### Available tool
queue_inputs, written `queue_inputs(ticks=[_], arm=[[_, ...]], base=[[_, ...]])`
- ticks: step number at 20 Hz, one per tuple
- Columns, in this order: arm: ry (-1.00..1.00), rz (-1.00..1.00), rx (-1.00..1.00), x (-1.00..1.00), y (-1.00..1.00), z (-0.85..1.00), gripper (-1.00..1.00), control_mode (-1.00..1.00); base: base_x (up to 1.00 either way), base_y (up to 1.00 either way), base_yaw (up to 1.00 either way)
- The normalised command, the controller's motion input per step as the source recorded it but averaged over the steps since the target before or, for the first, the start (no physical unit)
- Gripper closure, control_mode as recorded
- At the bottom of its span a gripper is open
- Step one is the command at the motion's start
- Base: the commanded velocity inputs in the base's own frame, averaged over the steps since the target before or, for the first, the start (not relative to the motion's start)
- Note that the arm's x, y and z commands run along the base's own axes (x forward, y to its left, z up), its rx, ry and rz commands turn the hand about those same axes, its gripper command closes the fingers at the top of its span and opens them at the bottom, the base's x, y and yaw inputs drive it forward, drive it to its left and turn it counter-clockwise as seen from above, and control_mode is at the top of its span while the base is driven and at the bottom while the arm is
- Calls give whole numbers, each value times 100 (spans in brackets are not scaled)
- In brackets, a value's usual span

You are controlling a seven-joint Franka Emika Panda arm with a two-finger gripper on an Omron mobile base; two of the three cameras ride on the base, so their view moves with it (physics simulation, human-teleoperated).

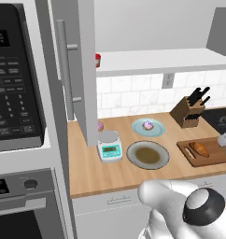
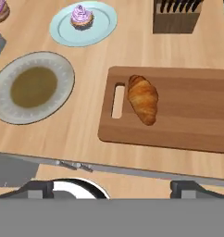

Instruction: From the different types of pastries on the counter, select a croissant and place it on the cutting board. Then retrieve a jar of jam from the cabinet and place it alongside the croissant on the cutting board.

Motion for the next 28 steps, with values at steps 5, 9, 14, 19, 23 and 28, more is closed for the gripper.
queue_inputs(ticks=[5, 9, 14, 19, 23, 28], arm=[[-63, 1, -7, -92, 16, 29, -100, -100], [-51, 0, -4, -75, 12, 54, -100, -100], [-43, 0, -9, -39, 47, 57, -100, -100], [-19, 0, -13, -18, 56, 56, -100, -100], [-1, 0, -15, -7, 34, 60, -100, -100], [-7, 8, -19, -2, 32, 64, -100, -100]], base=[[0, 0, 0], [0, 0, 0], [0, 0, 0], [0, 0, 0], [0, 0, 0], [0, 0, 0]])
